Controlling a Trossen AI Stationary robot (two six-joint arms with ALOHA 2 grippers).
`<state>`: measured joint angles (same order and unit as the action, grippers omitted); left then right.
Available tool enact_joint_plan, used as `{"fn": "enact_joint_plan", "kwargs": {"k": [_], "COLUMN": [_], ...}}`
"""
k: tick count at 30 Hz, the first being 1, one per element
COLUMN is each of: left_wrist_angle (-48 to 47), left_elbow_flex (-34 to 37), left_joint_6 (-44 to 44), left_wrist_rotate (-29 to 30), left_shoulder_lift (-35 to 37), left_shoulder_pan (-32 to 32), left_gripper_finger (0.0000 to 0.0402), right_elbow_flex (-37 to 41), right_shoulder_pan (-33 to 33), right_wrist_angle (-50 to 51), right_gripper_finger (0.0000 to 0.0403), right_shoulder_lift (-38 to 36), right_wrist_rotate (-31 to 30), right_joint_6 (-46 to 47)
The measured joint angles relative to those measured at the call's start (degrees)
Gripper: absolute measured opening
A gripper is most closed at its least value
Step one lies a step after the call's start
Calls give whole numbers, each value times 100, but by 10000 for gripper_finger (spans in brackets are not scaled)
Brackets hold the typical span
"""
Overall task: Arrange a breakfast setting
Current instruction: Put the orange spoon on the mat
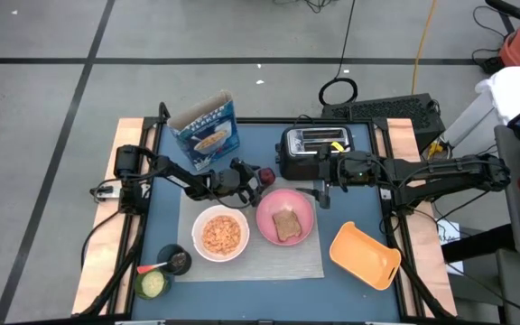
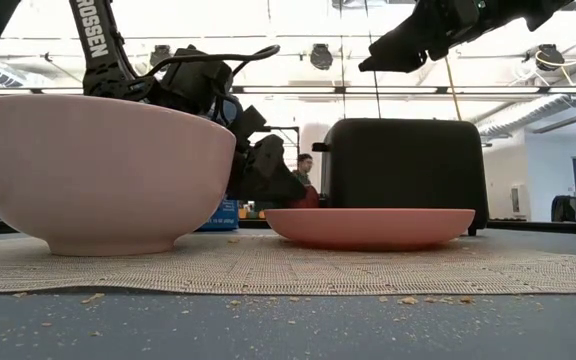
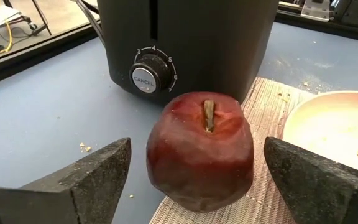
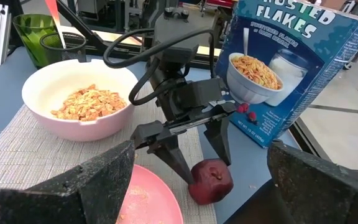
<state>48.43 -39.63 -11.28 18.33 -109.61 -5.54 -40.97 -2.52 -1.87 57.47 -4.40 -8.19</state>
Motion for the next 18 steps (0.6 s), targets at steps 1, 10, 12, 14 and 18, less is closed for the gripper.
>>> {"fn": "enact_joint_plan", "kwargs": {"k": [1,10,12,14,18], "left_wrist_angle": [-16,-36,-38,-38,-73], "left_elbow_flex": [0,0,0,-3,-5], "left_joint_6": [7,51,55,60,60], "left_wrist_rotate": [0,0,0,0,0], "left_shoulder_lift": [4,5,5,7,7], "left_shoulder_pan": [0,0,0,0,0], "left_gripper_finger": [375,383,383,383,383], "right_elbow_flex": [-2,0,0,0,0], "right_shoulder_pan": [0,0,0,0,0], "right_wrist_angle": [0,0,0,0,0], "right_gripper_finger": [352,352,352,352,352], "right_shoulder_lift": [0,0,0,0,0], "right_wrist_rotate": [0,0,0,0,0], "right_joint_6": [0,0,0,0,0]}}
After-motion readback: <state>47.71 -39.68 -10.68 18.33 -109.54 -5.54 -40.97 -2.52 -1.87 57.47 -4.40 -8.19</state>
